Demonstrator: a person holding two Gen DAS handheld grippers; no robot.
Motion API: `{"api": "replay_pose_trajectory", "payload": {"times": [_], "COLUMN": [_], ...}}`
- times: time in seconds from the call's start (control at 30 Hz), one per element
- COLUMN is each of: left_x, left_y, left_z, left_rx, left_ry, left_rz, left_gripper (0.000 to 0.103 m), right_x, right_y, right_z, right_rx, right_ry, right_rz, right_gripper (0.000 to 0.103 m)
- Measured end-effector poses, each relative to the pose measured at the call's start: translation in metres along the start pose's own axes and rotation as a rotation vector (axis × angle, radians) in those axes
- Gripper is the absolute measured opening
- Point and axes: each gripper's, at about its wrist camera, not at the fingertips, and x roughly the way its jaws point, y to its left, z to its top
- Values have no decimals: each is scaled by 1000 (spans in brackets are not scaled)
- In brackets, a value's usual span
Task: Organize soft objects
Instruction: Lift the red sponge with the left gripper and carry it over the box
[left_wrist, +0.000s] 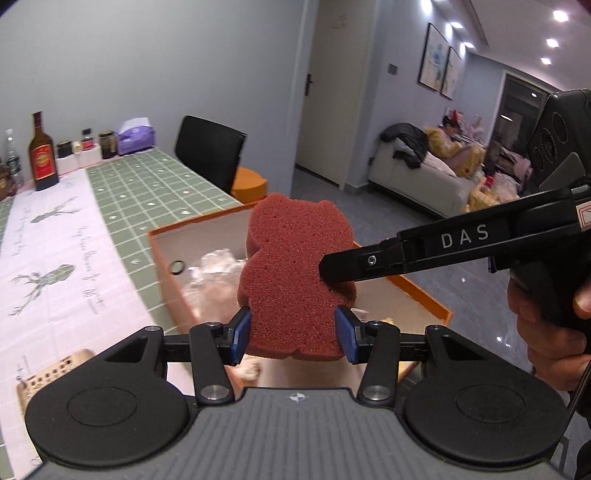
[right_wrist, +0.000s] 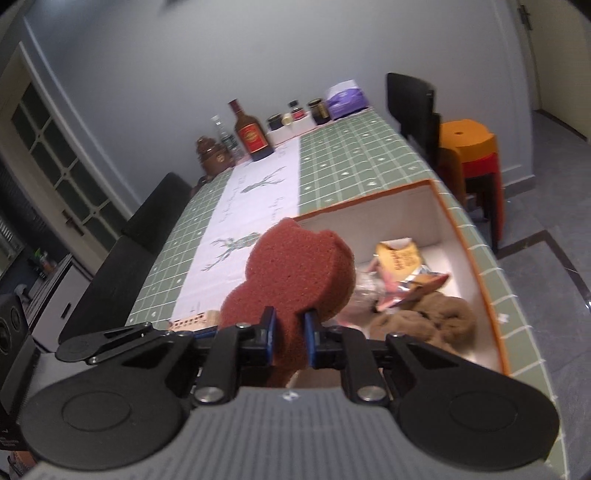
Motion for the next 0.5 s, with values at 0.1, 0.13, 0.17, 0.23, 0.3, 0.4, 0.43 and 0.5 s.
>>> {"api": "replay_pose_trajectory", "payload": {"times": [0.1, 0.13, 0.17, 0.23, 0.3, 0.4, 0.43, 0.5], "left_x": [14, 19, 24, 32, 40, 54, 58, 66], "left_y": [-11, -14, -16, -20, -25, -31, -34, -36], "left_z": [1, 2, 2, 2, 1, -1, -2, -3], "left_rx": [20, 24, 27, 21, 23, 20, 20, 11], "left_ry": [29, 40, 54, 86, 116, 155, 168, 192], "left_rz": [-28, -34, -40, -48, -47, -46, -41, -35], "left_gripper": [55, 55, 55, 55, 55, 55, 55, 55], "right_x": [-10, -12, -13, -13, -10, -3, 0, 6], "right_y": [-15, -19, -24, -33, -41, -47, -49, -54], "right_z": [-9, -11, -13, -15, -18, -22, -23, -23], "right_rx": [20, 25, 30, 52, 64, 53, 47, 41], "right_ry": [-7, -9, -9, 1, 15, 37, 45, 65], "right_rz": [-41, -52, -64, -83, -100, -141, -153, -175], "right_gripper": [14, 14, 14, 14, 14, 14, 14, 14]}}
